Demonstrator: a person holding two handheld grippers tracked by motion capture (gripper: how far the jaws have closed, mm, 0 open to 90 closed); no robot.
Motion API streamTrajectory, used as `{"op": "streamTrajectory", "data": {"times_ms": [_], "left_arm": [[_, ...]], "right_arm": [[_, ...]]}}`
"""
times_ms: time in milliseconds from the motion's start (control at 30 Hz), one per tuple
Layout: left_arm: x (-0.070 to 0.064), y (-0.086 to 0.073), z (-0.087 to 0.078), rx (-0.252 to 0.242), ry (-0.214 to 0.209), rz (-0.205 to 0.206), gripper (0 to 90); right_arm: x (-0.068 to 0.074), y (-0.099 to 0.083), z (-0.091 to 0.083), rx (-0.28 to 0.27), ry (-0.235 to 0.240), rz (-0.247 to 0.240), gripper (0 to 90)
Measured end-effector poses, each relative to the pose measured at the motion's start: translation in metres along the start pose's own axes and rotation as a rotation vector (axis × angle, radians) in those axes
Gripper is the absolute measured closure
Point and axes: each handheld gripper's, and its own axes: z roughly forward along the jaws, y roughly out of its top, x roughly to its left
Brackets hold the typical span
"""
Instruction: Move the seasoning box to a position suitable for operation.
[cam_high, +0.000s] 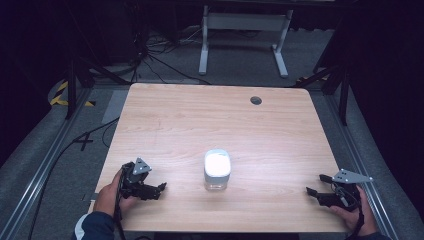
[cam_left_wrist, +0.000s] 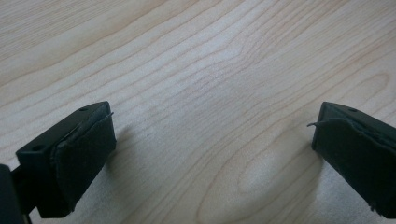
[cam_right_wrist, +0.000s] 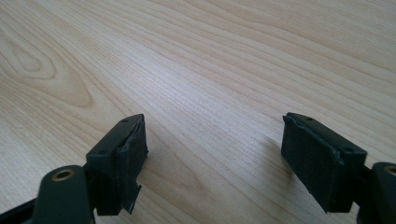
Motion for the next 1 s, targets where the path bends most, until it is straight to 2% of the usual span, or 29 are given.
{"op": "streamTrajectory", "data": {"times_ms": [67, 267, 333, 367, 467, 633, 700, 733, 767, 867, 900, 1000], "left_arm": [[0.001, 0.001, 0.001, -0.006, 0.004, 0.011, 0.0], [0.0, 0.001, 0.001, -0.002, 0.001, -0.003, 0.0], [0.001, 0.002, 0.001, 0.001, 0.002, 0.004, 0.0], [-0.001, 0.002, 0.002, -0.002, 0.009, -0.011, 0.0], [-0.001, 0.003, 0.002, 0.002, 0.014, -0.008, 0.0], [0.0, 0.003, 0.002, 0.001, 0.006, 0.011, 0.1], [0.0, 0.003, 0.002, -0.002, 0.001, 0.009, 0.2], [0.0, 0.003, 0.002, -0.005, 0.001, 0.024, 0.2], [-0.001, 0.003, 0.002, -0.004, -0.006, 0.01, 0.2], [0.0, 0.003, 0.001, 0.005, -0.029, 0.032, 0.2], [0.001, 0.002, 0.001, 0.009, -0.036, 0.04, 0.2], [0.001, 0.002, 0.002, 0.001, -0.037, 0.041, 0.0]], "right_arm": [[0.0, 0.0, 0.0, 0.0, 0.0, 0.0, 22.7], [0.0, 0.001, 0.001, 0.002, -0.002, 0.002, 22.6], [0.0, 0.002, 0.002, 0.002, -0.002, 0.0, 22.8], [0.0, 0.002, 0.002, 0.007, 0.001, -0.004, 22.9], [0.0, 0.003, 0.003, 0.002, 0.004, -0.009, 22.9], [-0.007, 0.011, 0.003, 0.059, 0.029, -0.029, 26.4], [-0.01, 0.012, 0.003, 0.068, 0.031, -0.036, 27.3], [-0.011, 0.013, 0.003, 0.066, 0.031, -0.048, 29.0], [-0.012, 0.014, 0.003, 0.058, 0.03, -0.052, 29.8], [-0.01, 0.024, -0.001, -0.006, 0.035, -0.051, 34.5], [-0.007, 0.03, -0.003, -0.032, 0.026, -0.069, 37.3], [0.0, 0.045, -0.006, -0.081, 0.05, -0.105, 44.3]]}}
